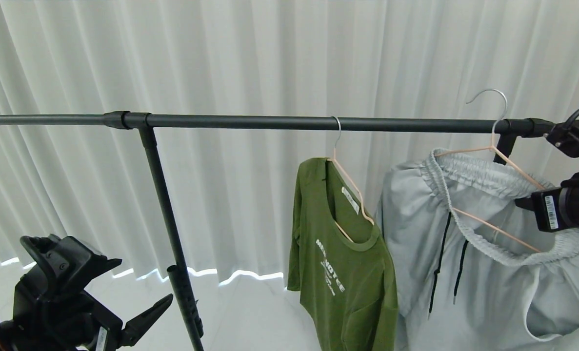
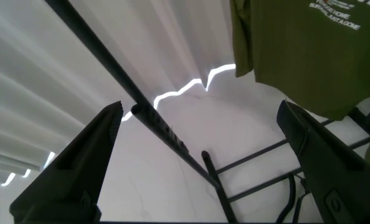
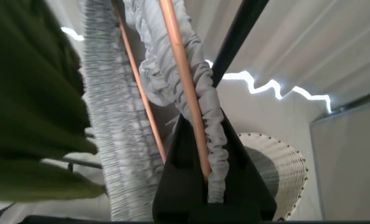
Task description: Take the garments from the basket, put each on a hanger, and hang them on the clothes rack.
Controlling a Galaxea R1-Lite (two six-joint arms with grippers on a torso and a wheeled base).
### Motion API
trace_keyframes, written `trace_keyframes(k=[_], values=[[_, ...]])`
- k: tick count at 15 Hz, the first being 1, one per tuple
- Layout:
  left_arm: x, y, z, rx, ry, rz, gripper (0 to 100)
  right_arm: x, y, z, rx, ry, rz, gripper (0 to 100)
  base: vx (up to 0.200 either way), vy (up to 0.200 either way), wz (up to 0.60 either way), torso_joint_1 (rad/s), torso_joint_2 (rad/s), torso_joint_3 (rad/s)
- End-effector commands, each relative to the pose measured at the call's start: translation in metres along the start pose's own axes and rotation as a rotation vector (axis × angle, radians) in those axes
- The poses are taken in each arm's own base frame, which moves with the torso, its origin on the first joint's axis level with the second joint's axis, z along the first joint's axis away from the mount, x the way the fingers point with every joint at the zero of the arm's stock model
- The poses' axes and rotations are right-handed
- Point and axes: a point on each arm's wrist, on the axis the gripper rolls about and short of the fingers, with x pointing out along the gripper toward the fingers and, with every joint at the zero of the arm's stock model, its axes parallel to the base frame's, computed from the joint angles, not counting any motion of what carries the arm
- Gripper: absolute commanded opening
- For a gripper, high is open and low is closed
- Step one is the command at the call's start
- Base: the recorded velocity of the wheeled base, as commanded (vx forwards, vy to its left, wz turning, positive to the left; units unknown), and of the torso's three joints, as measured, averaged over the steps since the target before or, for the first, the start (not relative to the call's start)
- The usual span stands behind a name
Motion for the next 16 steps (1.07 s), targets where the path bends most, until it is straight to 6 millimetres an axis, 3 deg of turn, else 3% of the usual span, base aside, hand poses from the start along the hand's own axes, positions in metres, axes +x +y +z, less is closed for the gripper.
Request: trace_keyframes(k=[1, 5, 12, 13, 16], values=[[0.000, -0.003, 0.001, 0.010, -0.006, -0.022, 100, 0.031, -0.003, 0.002, 0.005, 0.065, -0.028, 0, 0.000, 0.000, 0.00, 0.000, 0.00, 0.000], [0.001, -0.004, 0.001, 0.013, -0.009, -0.028, 100, 0.052, -0.001, -0.003, 0.001, 0.106, -0.059, 0, 0.000, 0.000, 0.00, 0.000, 0.00, 0.000], [-0.005, -0.006, -0.002, 0.013, -0.017, -0.025, 100, 0.052, 0.000, -0.003, -0.002, 0.105, -0.055, 0, 0.000, 0.000, 0.00, 0.000, 0.00, 0.000], [-0.005, -0.007, -0.002, 0.013, -0.017, -0.025, 100, 0.049, 0.000, -0.004, -0.001, 0.102, -0.056, 100, 0.000, 0.000, 0.00, 0.000, 0.00, 0.000], [-0.005, -0.003, -0.002, 0.002, -0.010, 0.000, 100, 0.024, 0.002, -0.014, -0.005, 0.049, -0.046, 100, 0.000, 0.000, 0.00, 0.000, 0.00, 0.000]])
